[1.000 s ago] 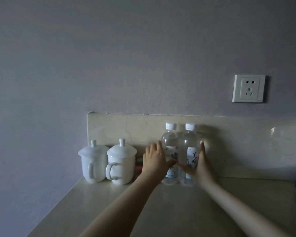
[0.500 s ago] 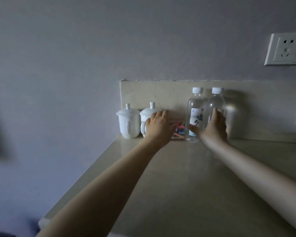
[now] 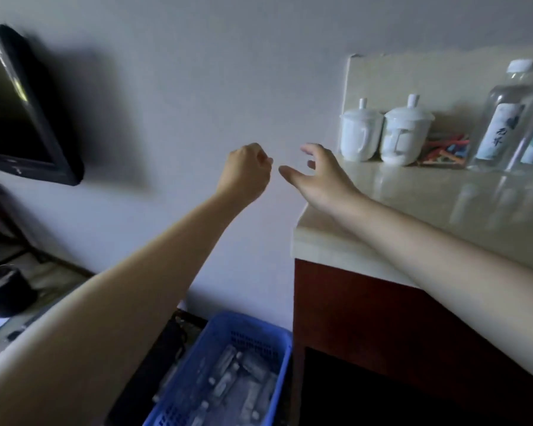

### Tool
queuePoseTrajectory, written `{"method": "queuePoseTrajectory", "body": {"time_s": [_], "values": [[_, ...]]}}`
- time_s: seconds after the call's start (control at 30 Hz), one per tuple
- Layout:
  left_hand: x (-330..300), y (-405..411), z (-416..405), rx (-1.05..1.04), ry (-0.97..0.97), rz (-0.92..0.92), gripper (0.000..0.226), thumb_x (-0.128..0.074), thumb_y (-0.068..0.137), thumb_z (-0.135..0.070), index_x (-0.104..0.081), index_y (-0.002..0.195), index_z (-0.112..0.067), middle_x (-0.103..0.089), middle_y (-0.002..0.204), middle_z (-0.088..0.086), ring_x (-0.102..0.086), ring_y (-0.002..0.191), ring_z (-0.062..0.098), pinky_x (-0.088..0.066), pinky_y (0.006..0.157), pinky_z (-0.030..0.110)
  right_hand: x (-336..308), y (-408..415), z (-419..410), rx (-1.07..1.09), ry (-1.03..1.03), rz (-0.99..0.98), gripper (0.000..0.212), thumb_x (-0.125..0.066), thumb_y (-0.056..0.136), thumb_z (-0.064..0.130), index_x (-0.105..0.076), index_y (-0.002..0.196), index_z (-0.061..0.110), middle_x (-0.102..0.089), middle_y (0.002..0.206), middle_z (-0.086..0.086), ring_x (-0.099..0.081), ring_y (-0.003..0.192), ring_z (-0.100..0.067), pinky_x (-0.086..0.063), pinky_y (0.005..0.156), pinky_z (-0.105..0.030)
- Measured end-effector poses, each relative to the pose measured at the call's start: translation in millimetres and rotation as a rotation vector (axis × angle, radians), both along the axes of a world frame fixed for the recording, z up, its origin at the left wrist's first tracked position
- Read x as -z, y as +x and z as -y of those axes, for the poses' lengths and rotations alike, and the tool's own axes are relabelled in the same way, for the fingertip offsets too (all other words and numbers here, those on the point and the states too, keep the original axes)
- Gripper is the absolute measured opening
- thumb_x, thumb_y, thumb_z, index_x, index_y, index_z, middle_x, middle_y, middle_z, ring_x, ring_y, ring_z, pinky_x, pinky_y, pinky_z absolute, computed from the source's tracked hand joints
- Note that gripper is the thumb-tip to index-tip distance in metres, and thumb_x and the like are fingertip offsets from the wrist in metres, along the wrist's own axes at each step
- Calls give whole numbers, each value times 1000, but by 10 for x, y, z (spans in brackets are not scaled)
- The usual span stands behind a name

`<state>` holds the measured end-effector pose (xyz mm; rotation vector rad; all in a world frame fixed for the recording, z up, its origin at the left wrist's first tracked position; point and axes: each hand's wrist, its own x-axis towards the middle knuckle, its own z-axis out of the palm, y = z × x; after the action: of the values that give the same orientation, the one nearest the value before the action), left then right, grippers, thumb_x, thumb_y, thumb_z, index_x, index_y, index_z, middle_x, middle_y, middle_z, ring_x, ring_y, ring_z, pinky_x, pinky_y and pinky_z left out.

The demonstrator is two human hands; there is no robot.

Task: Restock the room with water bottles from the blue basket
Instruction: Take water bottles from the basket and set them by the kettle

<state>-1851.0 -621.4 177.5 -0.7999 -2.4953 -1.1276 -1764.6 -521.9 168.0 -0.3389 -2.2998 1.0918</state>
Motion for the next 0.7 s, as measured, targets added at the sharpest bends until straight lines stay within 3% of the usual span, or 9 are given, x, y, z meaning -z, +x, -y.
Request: {"method": "queuePoseTrajectory", "body": {"time_s": [0.27, 0.37, 0.57, 0.7], "values": [[479, -213, 1220, -43, -41, 107, 26, -48, 92, -11, -60, 114, -6, -67, 111, 11, -61, 104, 27, -44, 78, 27, 425, -509, 1151, -200, -98, 80, 65, -58, 88, 42, -32, 142, 16, -35, 149, 0, -36, 135, -15, -33, 104, -27], [631, -334, 1404, -61, -41, 147, 31, -43, 88, -1, -59, 115, -4, -66, 110, 14, -61, 101, 30, -44, 73, 27, 567, -667, 1352, -231, -112, 107, 62, -56, 90, 40, -33, 141, 15, -36, 149, -1, -37, 135, -17, -33, 103, -27], [860, -701, 1556, -114, -97, 168, 30, -43, 91, -4, -57, 118, -5, -65, 112, 14, -61, 100, 27, -40, 72, 23, 820, -1037, 1479, -280, -109, 147, 58, -52, 93, 39, -34, 141, 11, -38, 148, -4, -36, 136, -17, -30, 105, -26], [956, -976, 1515, -119, -147, 189, 28, -43, 94, -8, -55, 119, -5, -63, 114, 14, -58, 87, 23, -40, 68, 25, 936, -1287, 1450, -293, -87, 178, 57, -48, 95, 39, -33, 142, 10, -36, 149, -5, -35, 137, -18, -29, 107, -27]]}}
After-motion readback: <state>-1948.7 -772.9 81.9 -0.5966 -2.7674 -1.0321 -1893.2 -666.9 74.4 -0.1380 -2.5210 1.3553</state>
